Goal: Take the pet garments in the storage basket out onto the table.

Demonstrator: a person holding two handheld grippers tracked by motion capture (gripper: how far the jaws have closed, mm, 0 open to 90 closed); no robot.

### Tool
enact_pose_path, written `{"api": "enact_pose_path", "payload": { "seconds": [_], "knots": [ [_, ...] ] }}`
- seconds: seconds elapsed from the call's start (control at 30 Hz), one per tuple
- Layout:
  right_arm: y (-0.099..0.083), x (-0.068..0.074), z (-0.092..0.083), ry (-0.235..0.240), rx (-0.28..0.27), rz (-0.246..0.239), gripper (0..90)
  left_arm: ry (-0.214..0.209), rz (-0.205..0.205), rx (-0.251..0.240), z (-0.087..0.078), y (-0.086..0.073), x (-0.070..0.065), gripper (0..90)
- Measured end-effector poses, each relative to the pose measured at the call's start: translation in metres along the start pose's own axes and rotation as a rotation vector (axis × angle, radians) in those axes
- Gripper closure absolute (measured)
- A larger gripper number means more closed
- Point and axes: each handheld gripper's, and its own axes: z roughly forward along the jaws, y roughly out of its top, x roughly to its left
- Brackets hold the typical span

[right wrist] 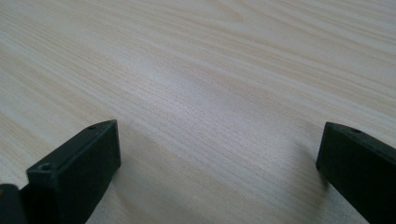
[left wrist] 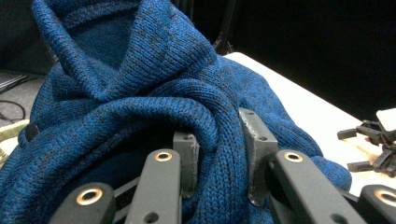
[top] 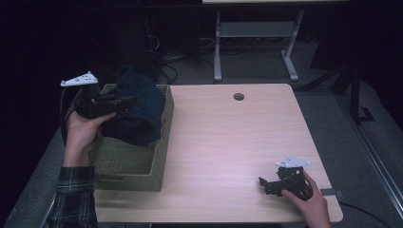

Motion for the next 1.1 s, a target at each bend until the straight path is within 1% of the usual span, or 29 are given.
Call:
{"api": "enact_pose_path", "payload": {
  "seconds": [0.27,0.4,0.43,0.6,0.87,1.1],
  "knots": [
    [0.000,0.000,0.000,0.000,0.000,0.000,0.0,-0.050,0.035,-0.010,0.013,0.017,-0.017,71.1],
    [0.000,0.000,0.000,0.000,0.000,-0.001,0.0,-0.079,0.056,-0.019,0.023,0.027,-0.027,71.0],
    [0.000,0.000,0.000,0.000,0.000,-0.001,0.0,-0.082,0.056,-0.022,0.025,0.029,-0.029,71.1],
    [0.000,0.000,0.000,0.000,0.000,-0.001,0.0,-0.112,0.078,-0.019,0.041,0.038,-0.041,71.0],
    [0.000,0.000,0.000,0.000,0.001,0.001,0.0,-0.151,0.107,0.000,0.064,0.044,-0.058,71.0],
    [0.000,0.000,0.000,0.000,0.001,0.001,0.0,-0.186,0.121,0.014,0.085,0.046,-0.071,71.0]
  ]
}}
